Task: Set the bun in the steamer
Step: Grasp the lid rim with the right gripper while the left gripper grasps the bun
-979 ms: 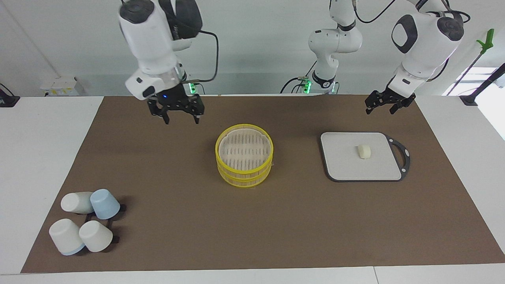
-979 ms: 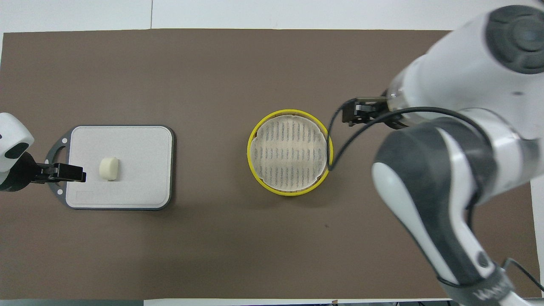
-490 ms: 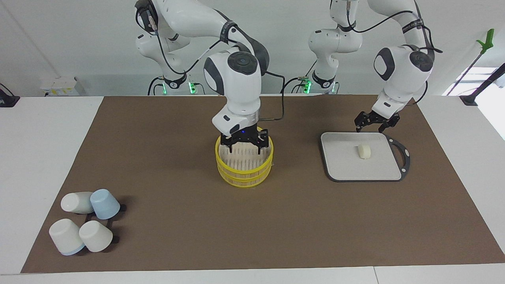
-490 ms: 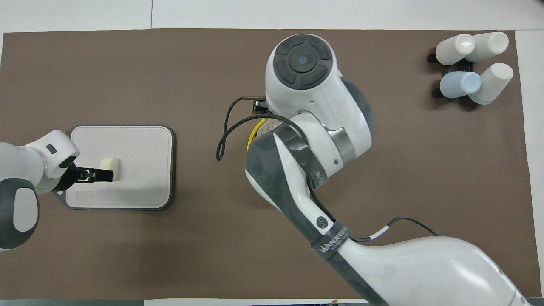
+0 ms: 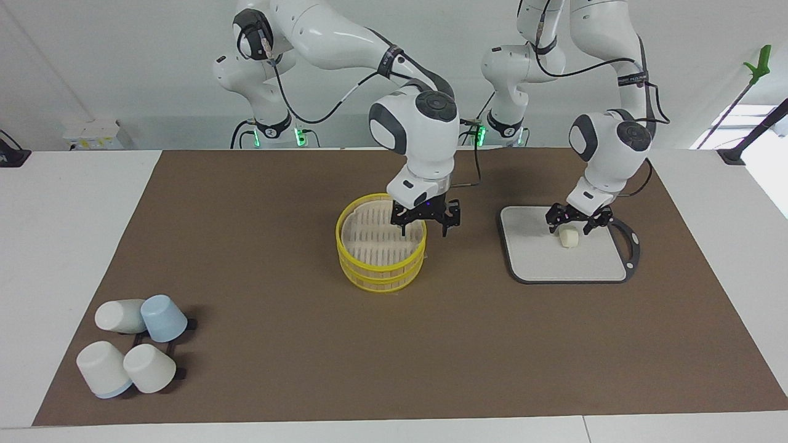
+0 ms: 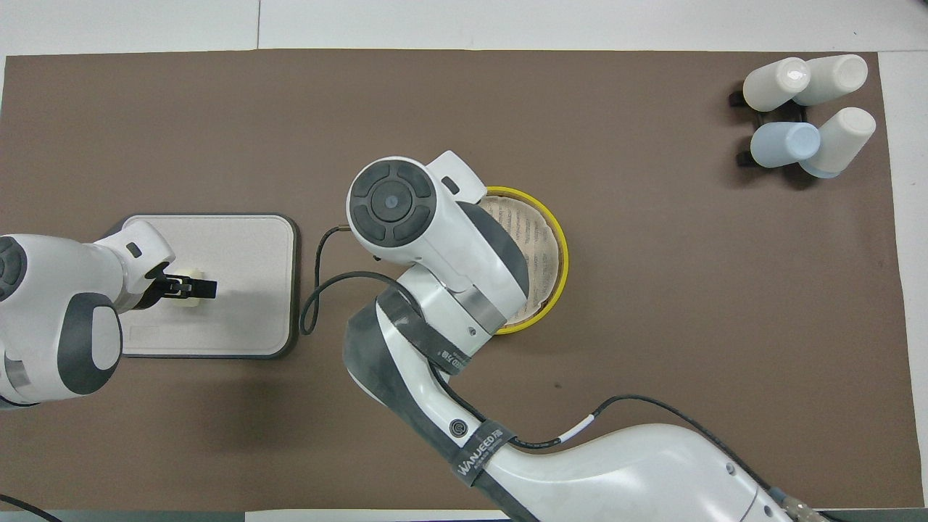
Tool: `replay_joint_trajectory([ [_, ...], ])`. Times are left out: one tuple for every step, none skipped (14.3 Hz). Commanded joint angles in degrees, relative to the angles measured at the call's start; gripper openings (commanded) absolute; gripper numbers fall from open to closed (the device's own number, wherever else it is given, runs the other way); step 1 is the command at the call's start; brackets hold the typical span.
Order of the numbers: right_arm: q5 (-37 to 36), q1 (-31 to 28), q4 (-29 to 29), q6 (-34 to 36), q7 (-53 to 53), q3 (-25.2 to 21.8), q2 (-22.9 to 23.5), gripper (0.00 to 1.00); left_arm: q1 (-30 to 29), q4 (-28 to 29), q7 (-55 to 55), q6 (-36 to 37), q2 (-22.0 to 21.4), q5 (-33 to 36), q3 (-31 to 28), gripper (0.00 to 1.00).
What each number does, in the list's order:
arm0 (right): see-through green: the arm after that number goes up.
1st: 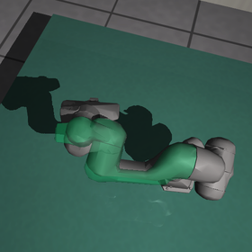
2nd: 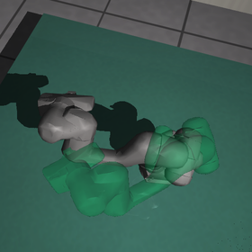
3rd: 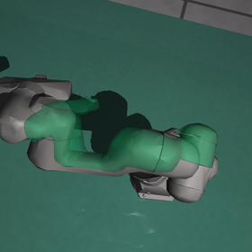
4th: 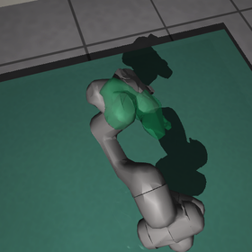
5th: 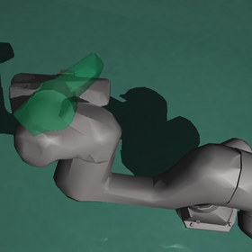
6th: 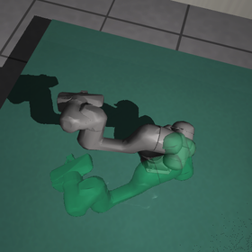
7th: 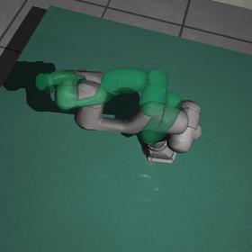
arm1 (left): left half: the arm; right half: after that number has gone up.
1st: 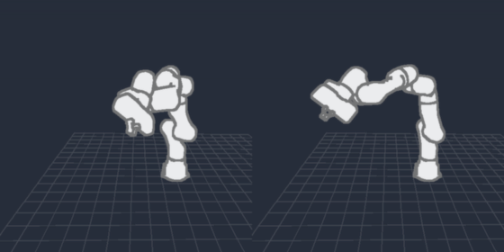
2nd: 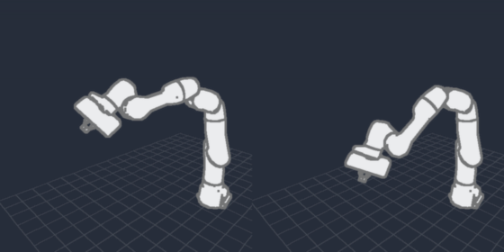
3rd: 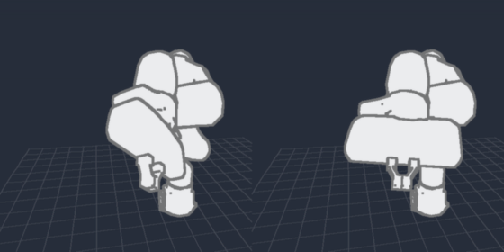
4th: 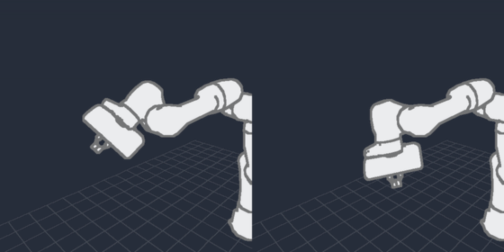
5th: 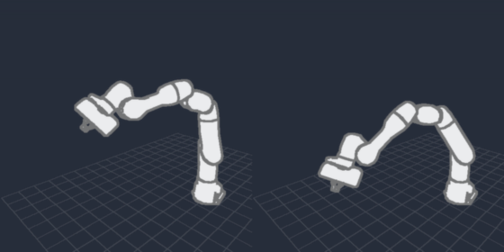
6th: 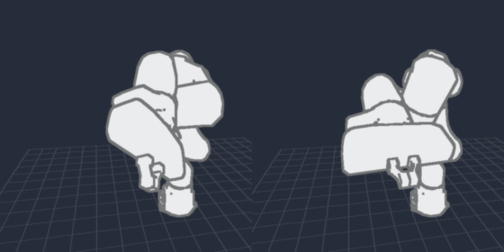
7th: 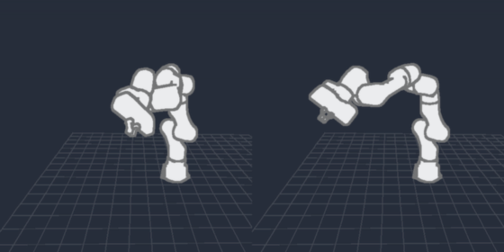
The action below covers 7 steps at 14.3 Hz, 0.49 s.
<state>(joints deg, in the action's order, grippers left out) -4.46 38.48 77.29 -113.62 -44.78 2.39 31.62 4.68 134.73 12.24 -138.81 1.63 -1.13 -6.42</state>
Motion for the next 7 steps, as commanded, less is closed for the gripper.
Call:
replay_joint_trajectory([
  [-0.90, 1.60, 13.05, -7.21, -1.02, -0.10, -6.30, 1.00, -0.99, 0.62, 1.30, -1.90, 0.48, 0.69, 0.44, 1.00],
  [-0.90, 1.69, 13.33, -7.32, -0.67, -0.10, -6.48, 1.00, -0.99, 1.32, 1.30, -2.25, 0.30, 0.69, 0.44, 1.00],
  [-0.90, 2.03, 13.33, -7.23, -0.58, -0.02, -6.48, 1.00, -0.99, 1.59, 1.30, -2.34, 0.22, 0.69, 0.44, 0.98],
  [-0.90, 2.56, 13.59, -7.23, -0.49, -0.01, -6.57, 1.00, -0.99, 1.77, 1.30, -2.52, 0.21, 0.69, 0.44, 0.92],
  [-0.90, 2.83, 13.59, -6.88, -0.31, -0.01, -6.57, 1.00, -0.99, 1.94, 1.12, -2.61, 0.21, 0.69, 0.44, 0.84],
  [-0.90, 2.92, 13.59, -6.79, 0.12, -0.01, -6.57, 0.97, -0.99, 2.12, 1.12, -2.69, 0.21, 0.69, 0.44, 0.69],
  [-0.81, 2.83, 13.68, -6.88, 0.82, -0.01, -6.57, 0.85, -0.99, 2.38, 1.03, -3.04, 0.21, 0.69, 0.44, 0.50],
])
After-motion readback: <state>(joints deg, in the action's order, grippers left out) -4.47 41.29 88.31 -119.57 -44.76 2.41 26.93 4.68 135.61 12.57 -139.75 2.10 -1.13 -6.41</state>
